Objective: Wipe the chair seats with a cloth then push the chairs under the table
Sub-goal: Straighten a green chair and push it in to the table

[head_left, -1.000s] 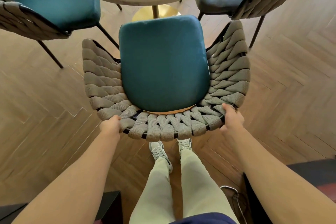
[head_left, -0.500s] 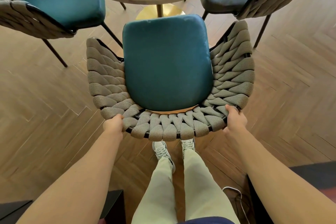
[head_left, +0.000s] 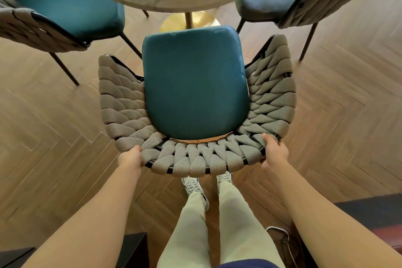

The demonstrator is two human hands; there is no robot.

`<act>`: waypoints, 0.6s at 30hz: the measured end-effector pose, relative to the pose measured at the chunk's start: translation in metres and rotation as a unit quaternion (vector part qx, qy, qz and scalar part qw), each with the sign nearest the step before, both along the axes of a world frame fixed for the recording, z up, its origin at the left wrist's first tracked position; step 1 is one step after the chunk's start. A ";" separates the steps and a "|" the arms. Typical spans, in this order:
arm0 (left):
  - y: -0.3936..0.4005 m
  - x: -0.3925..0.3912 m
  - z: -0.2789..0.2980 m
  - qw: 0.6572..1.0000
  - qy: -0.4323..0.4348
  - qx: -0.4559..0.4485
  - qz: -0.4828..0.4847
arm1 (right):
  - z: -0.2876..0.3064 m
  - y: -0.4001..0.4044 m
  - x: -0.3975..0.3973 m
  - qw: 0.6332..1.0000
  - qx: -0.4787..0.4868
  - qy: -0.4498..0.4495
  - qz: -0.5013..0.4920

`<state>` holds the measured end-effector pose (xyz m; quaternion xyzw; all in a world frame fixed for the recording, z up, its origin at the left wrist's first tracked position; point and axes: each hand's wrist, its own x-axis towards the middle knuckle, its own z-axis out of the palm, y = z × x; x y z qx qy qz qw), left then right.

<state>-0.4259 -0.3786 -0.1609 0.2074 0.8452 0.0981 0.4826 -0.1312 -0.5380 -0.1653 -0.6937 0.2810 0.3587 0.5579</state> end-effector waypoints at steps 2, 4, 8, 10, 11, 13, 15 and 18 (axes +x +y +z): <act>-0.003 -0.003 -0.001 1.000 -0.001 0.000 0.007 | -0.001 -0.002 -0.002 1.000 -0.001 0.001 0.000; -0.004 -0.003 0.001 1.000 -0.006 -0.002 0.005 | -0.001 -0.003 -0.002 1.000 0.000 0.003 0.001; -0.002 -0.004 0.002 1.000 -0.011 -0.009 -0.006 | -0.001 -0.002 -0.003 1.000 -0.004 0.007 -0.006; -0.002 -0.006 0.002 1.000 -0.018 -0.014 -0.012 | 0.001 -0.001 -0.003 1.000 -0.009 0.007 -0.013; -0.002 -0.006 0.001 1.000 -0.024 -0.016 -0.013 | 0.001 -0.001 -0.003 1.000 -0.010 0.007 -0.016; -0.002 -0.007 0.001 0.999 -0.028 -0.017 -0.015 | 0.001 -0.002 -0.002 1.000 -0.009 0.010 -0.015; -0.003 -0.008 0.002 0.999 -0.023 -0.018 -0.018 | 0.000 -0.006 -0.004 1.000 -0.007 0.012 -0.014; -0.005 -0.009 0.001 0.999 -0.027 -0.021 -0.022 | -0.001 -0.010 -0.005 1.000 -0.005 0.007 -0.007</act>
